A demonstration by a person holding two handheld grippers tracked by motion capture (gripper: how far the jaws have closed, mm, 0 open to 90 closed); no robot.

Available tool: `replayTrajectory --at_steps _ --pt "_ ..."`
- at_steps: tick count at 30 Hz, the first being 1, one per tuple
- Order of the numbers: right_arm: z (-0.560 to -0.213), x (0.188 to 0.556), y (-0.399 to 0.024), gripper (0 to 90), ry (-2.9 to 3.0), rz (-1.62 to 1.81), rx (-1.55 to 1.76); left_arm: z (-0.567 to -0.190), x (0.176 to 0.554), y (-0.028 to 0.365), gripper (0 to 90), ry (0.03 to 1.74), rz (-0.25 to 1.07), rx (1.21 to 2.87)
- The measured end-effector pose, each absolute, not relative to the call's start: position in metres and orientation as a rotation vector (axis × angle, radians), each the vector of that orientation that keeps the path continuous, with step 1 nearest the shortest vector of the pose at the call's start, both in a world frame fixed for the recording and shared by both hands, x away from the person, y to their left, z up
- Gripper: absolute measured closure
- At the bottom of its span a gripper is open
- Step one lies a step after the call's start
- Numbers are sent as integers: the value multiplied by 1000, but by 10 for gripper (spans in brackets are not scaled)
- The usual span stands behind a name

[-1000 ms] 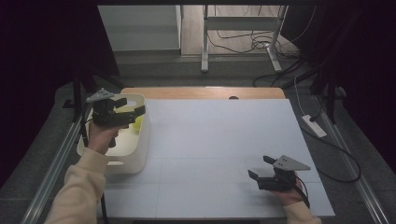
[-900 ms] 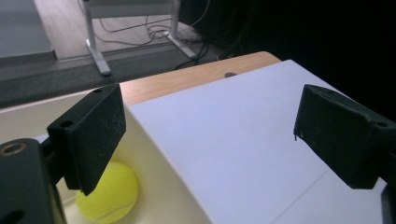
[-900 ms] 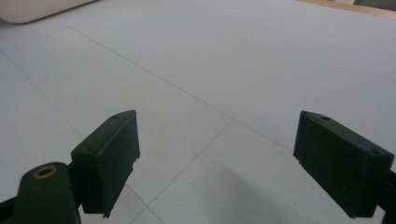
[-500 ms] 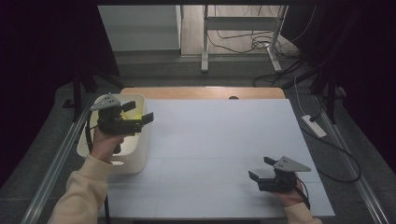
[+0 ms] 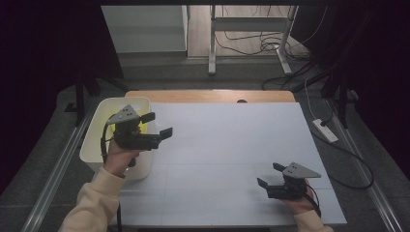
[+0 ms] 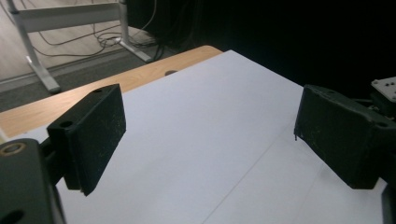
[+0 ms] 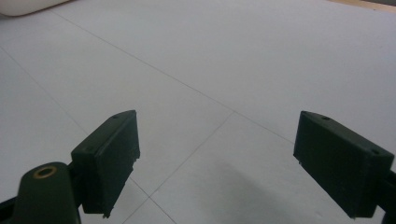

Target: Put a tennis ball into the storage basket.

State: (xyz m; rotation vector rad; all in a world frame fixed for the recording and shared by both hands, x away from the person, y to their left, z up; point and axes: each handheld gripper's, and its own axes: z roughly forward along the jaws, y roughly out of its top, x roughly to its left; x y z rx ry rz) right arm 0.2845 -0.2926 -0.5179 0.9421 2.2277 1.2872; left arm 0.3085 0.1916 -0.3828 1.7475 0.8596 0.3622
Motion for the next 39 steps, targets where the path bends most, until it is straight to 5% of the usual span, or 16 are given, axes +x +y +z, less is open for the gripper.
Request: replayTrajectory --at_steps 20,39 --pt "-519 285 -292 144 2229 1282 937 -401 280 152 95 738 311 1803" --pt "-518 284 -293 145 2229 1284 939 -458 242 149 98 679 284 1861"
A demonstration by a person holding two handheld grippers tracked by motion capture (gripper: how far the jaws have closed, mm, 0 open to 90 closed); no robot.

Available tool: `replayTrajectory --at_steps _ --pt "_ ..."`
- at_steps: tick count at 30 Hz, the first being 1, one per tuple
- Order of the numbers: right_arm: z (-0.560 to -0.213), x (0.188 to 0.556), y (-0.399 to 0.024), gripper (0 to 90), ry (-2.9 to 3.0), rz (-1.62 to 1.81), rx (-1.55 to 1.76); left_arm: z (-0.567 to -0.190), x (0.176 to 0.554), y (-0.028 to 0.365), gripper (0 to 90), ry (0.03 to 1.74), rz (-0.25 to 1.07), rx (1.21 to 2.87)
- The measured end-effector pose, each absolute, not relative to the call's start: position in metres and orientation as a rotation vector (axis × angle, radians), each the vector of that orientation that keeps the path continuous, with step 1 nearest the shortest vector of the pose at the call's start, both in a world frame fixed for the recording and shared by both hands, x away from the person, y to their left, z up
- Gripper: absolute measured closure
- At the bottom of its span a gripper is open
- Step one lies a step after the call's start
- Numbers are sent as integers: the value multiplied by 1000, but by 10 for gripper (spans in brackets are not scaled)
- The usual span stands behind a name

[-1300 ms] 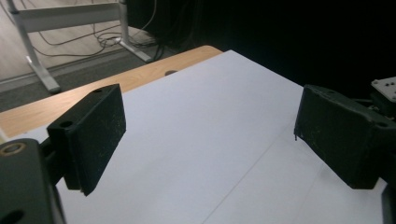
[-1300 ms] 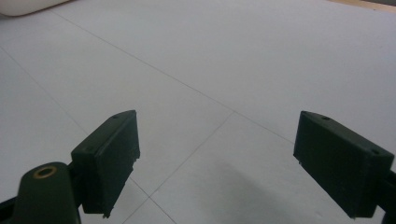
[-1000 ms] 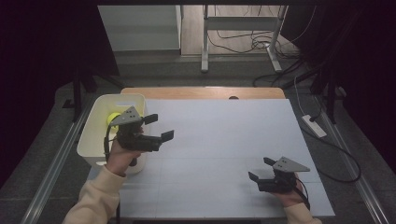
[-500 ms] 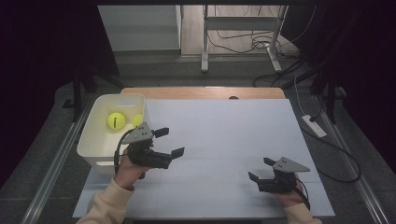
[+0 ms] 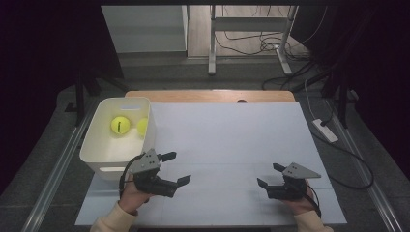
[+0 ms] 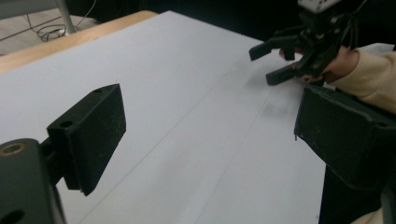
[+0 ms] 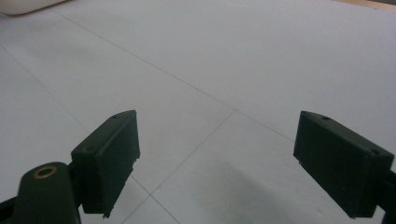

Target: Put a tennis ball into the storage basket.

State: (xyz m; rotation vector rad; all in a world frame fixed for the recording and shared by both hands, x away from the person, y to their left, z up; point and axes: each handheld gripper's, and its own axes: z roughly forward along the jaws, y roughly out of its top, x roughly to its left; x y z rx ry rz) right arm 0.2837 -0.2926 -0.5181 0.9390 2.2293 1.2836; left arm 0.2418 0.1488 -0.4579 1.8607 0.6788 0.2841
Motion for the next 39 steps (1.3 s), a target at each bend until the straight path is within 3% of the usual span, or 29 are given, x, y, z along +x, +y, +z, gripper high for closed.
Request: replayTrajectory --at_steps 17,39 --pt "-519 283 -292 144 2234 1284 941 -506 232 173 96 726 292 1883" --pt "-518 279 -290 141 2282 1345 863 -529 226 189 95 790 287 1877"
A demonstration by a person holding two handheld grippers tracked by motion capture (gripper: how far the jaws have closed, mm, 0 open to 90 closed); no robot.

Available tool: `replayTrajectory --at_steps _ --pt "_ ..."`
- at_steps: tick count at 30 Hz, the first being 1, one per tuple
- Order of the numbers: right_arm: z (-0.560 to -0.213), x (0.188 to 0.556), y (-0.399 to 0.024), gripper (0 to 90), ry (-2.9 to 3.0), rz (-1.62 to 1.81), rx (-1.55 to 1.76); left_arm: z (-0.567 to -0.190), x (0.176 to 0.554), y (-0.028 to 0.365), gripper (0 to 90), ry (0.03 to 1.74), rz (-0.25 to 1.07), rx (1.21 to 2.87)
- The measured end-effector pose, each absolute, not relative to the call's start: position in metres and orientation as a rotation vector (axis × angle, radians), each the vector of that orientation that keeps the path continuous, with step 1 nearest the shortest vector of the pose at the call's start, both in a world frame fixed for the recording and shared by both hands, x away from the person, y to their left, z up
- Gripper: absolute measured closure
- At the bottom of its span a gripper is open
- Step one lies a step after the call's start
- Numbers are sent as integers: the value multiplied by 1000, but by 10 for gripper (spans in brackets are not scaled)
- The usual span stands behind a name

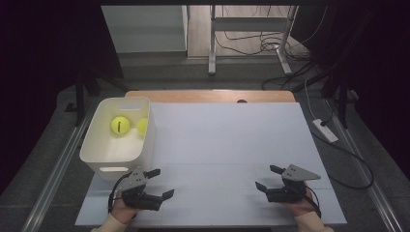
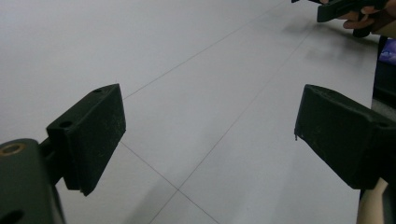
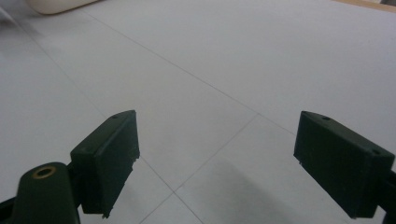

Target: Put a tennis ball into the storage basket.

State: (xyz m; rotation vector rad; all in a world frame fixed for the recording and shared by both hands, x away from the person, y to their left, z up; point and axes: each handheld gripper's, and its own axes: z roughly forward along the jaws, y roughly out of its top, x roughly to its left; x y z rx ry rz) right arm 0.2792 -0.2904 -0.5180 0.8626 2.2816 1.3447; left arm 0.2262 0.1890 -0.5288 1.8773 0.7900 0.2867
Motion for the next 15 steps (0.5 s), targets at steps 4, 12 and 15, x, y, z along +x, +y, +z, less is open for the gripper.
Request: replayTrajectory --at_steps 4,12,15 --pt "-518 279 -290 141 2290 1356 856 -529 227 190 96 793 290 1872" --pt "-517 278 -290 141 2292 1358 856 -528 228 189 96 801 301 1868" --pt "-517 278 -291 141 2293 1348 856 -528 228 189 96 802 301 1867"
